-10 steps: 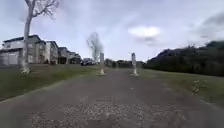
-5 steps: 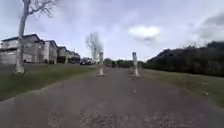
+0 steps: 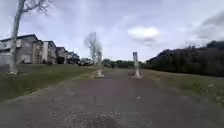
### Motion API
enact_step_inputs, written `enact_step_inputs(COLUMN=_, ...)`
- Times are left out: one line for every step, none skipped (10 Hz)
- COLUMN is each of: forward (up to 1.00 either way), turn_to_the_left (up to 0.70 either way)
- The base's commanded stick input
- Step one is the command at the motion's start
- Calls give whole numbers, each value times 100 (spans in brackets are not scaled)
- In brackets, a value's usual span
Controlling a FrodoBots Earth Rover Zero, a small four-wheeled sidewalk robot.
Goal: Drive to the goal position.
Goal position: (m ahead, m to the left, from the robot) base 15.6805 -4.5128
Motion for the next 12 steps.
enact_step_inputs(forward=70, turn_to_the_left=0)
enact_step_inputs(forward=70, turn_to_the_left=0)
enact_step_inputs(forward=70, turn_to_the_left=0)
enact_step_inputs(forward=70, turn_to_the_left=0)
enact_step_inputs(forward=70, turn_to_the_left=0)
enact_step_inputs(forward=70, turn_to_the_left=0)
enact_step_inputs(forward=70, turn_to_the_left=0)
enact_step_inputs(forward=70, turn_to_the_left=0)
enact_step_inputs(forward=70, turn_to_the_left=0)
enact_step_inputs(forward=70, turn_to_the_left=0)
enact_step_inputs(forward=70, turn_to_the_left=0)
enact_step_inputs(forward=70, turn_to_the_left=0)
